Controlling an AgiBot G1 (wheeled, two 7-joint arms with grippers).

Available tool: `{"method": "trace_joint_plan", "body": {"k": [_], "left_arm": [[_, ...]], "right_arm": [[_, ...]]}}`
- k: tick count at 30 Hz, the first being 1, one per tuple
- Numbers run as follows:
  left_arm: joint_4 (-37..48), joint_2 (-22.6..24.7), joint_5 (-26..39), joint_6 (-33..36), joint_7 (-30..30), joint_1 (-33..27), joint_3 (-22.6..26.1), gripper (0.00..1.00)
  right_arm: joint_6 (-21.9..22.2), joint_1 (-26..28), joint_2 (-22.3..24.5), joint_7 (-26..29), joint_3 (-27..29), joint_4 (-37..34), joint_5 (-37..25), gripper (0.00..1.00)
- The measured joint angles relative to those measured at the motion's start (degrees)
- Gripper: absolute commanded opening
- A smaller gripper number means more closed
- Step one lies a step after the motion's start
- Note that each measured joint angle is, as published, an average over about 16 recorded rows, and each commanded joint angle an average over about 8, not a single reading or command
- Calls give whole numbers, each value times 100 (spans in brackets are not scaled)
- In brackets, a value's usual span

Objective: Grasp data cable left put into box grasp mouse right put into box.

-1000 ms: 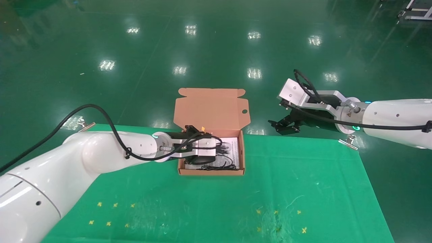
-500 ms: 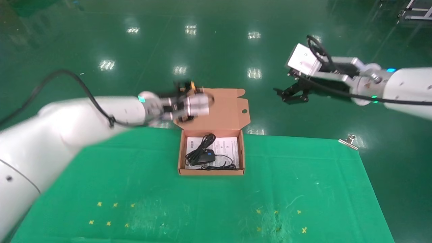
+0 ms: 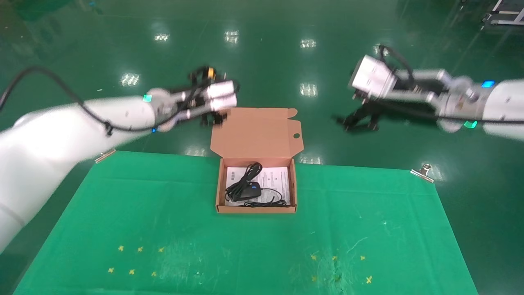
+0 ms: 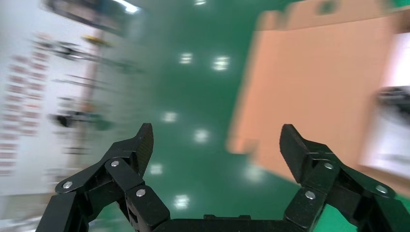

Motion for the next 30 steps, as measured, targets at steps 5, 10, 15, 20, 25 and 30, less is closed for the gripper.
{"method": "trace_joint_plan", "body": {"k": [5, 10, 15, 20, 25, 30], "left_arm": [[-306, -327, -541, 502, -77, 281, -343, 100], [-622, -665, -1098, 1019, -157, 570, -697, 100], [-937, -1002, -1656, 1536, -237, 860, -1051, 100], [-1252, -1338, -2211, 2051, -317, 1148, -1403, 100], [-1503, -1607, -2655, 2464, -380, 1379, -1685, 100], [-1661, -1775, -2933, 2721, -420, 1523, -1861, 100]], "right_arm": [[-459, -386, 77, -98, 509, 68, 358, 100], [-933, -785, 157, -198, 1034, 137, 728, 100], [-1406, -1183, 237, -299, 1559, 207, 1098, 100], [-1877, -1580, 316, -399, 2081, 276, 1465, 100], [-2255, -1898, 380, -479, 2500, 332, 1760, 100], [-2491, -2096, 420, -530, 2761, 366, 1944, 100]]}}
